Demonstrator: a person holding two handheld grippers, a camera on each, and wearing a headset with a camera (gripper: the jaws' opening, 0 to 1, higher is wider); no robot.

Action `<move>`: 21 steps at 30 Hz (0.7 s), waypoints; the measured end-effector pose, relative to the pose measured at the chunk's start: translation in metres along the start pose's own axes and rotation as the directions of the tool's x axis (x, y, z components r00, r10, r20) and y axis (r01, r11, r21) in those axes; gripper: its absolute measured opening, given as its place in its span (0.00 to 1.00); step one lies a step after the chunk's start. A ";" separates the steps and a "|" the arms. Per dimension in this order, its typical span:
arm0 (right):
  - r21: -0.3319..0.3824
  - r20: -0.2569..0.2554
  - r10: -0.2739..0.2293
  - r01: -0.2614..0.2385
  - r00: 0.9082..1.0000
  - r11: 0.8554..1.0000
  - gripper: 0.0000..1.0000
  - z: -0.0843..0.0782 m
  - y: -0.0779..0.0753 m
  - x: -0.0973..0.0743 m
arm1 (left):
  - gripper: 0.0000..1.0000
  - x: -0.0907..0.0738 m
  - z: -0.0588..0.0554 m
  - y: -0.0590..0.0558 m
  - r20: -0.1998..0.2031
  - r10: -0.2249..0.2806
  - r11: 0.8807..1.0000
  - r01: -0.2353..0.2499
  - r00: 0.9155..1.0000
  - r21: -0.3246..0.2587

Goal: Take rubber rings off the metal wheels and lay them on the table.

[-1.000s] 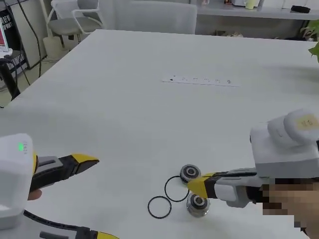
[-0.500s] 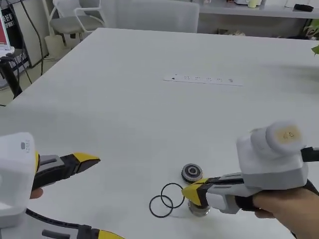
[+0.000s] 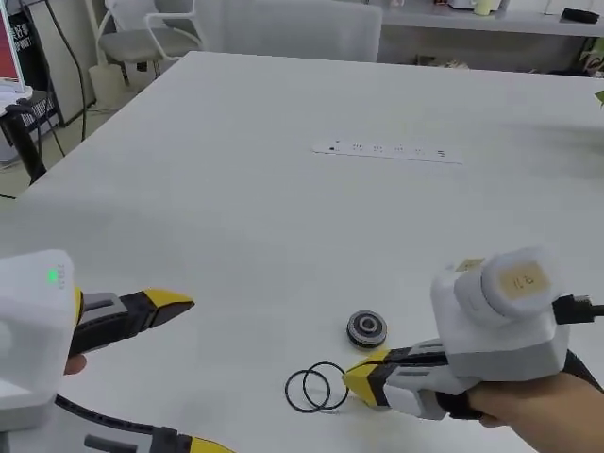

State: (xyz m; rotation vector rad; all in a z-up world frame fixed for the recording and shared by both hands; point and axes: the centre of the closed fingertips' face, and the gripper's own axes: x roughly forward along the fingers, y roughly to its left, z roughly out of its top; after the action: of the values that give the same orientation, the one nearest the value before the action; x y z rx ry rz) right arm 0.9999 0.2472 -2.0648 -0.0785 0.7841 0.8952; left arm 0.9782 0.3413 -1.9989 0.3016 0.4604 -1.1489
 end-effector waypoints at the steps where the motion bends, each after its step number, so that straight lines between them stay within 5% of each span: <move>1: -0.007 0.001 -0.005 0.005 1.000 1.000 0.00 0.000 -0.001 0.000 | 0.90 0.000 0.000 0.000 -0.001 0.000 1.000 0.000 1.000 0.000; 21: -0.120 0.001 -0.039 0.038 0.999 0.992 0.04 0.000 -0.005 0.009 | 0.90 0.000 -0.002 0.000 -0.014 -0.002 1.000 0.002 1.000 0.010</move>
State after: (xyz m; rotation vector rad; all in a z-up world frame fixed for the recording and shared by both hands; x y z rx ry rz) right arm 1.0068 0.2497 -2.0721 -0.1991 0.7273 0.9051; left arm 0.9774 0.3417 -2.0011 0.3178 0.4678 -1.1517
